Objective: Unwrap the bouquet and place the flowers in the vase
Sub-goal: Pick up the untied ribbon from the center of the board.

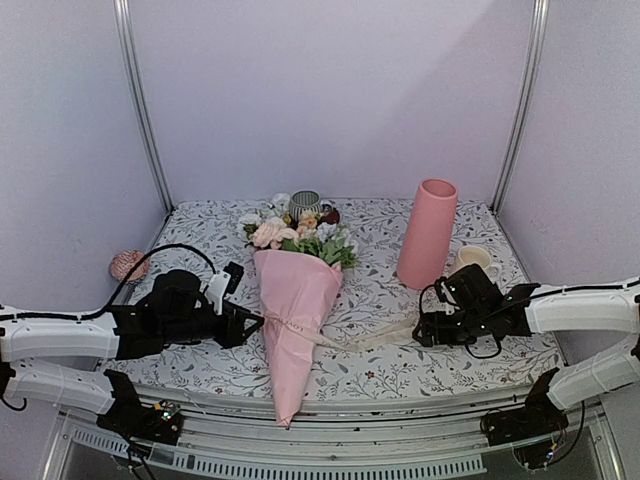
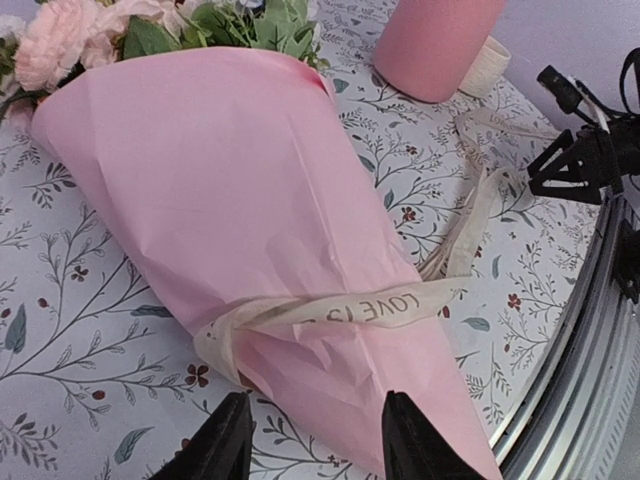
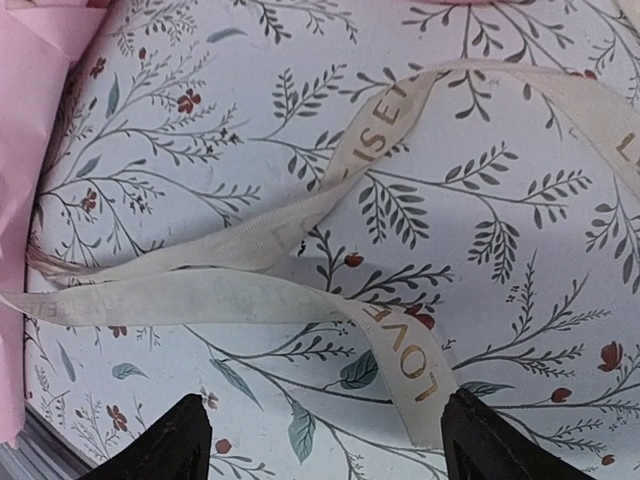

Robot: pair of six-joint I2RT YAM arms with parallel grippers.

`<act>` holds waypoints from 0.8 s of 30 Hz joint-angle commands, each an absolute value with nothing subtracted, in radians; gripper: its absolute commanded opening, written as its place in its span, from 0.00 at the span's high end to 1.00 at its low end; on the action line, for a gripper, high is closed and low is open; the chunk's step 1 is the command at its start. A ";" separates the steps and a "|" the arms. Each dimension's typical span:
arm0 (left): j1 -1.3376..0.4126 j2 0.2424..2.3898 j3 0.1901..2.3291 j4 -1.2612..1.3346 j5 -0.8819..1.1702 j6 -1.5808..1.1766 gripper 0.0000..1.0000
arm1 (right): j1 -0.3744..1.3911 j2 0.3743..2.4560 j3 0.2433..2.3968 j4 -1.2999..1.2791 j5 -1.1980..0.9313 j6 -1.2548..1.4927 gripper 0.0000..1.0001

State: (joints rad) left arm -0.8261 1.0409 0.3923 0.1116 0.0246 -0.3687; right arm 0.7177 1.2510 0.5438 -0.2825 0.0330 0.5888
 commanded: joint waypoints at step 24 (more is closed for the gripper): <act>-0.818 1.029 0.430 0.107 0.002 -0.341 0.53 | 0.739 1.559 0.660 -0.285 0.118 0.525 0.77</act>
